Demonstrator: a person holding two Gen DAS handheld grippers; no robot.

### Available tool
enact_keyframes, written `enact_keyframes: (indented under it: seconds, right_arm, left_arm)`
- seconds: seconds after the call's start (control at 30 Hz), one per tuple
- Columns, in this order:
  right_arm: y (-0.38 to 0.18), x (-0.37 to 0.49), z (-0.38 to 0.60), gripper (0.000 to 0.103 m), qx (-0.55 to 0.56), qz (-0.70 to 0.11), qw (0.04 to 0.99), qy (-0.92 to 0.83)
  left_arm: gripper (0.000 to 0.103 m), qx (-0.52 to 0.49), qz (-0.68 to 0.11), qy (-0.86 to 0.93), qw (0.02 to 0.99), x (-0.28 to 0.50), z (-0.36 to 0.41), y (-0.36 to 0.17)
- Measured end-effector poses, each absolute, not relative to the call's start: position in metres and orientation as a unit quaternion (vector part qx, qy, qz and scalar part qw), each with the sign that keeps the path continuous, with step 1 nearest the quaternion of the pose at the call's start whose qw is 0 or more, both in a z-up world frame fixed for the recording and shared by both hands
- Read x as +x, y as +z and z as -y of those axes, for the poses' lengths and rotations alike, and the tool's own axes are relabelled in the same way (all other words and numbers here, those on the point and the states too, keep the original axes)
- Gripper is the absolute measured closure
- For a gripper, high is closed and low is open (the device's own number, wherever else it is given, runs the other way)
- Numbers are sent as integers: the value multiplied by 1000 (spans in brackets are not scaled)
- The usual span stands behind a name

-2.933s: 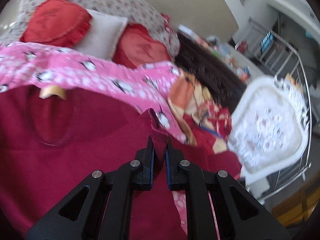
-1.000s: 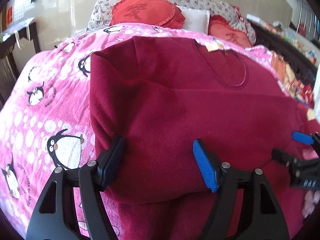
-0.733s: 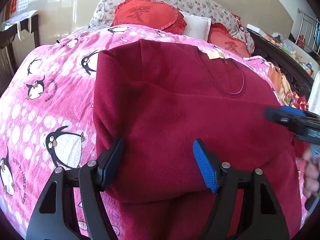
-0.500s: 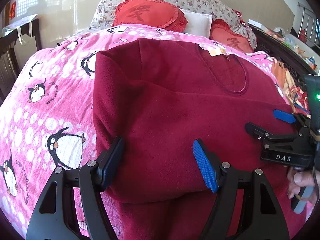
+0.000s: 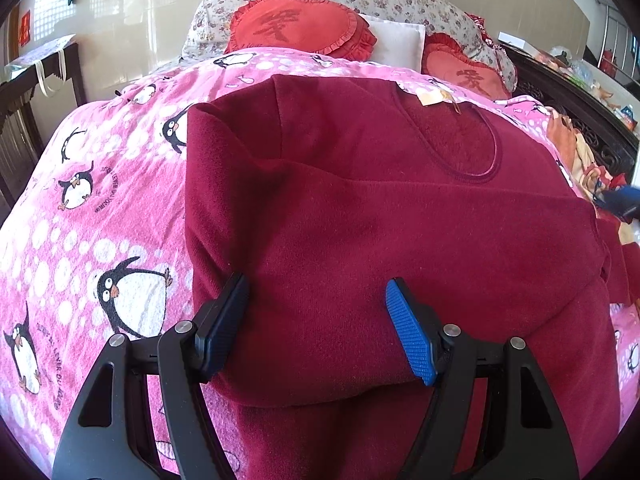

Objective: Fold small clothes

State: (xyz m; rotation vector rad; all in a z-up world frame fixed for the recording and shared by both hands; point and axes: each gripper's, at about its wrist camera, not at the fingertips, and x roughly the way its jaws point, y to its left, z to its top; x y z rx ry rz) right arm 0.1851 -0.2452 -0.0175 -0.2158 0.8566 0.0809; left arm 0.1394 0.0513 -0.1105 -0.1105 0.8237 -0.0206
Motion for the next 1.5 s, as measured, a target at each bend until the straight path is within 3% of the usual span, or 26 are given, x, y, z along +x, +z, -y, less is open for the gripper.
enact_keyframes:
  seconds: [0.27, 0.57, 0.8, 0.93, 1.07, 1.17, 1.5]
  right_arm:
    - [37, 136, 457, 16, -20, -456, 887, -72]
    - [-12, 87, 607, 53, 205, -485, 838, -143]
    - [-55, 87, 648, 57, 366, -440, 813, -107]
    - [-66, 93, 648, 58, 365, -443, 813, -98]
    - [-58, 99, 642, 81, 307, -432, 842, -99]
    - [-47, 101, 631, 92, 257, -436, 857, -96]
    - [21, 103, 582, 95, 223, -378, 898, -31]
  left_arm:
    - [32, -55, -398, -12, 916, 138, -53, -111]
    - [32, -46, -400, -8, 915, 139, -51, -111]
    - [32, -39, -402, -5, 915, 141, -49, -112]
    - [32, -35, -404, -2, 914, 143, -47, -112]
    - [32, -34, -404, 0, 914, 144, -47, -113]
    - [32, -34, -404, -1, 914, 144, -47, -113]
    - [32, -39, -401, -3, 915, 143, -48, -111]
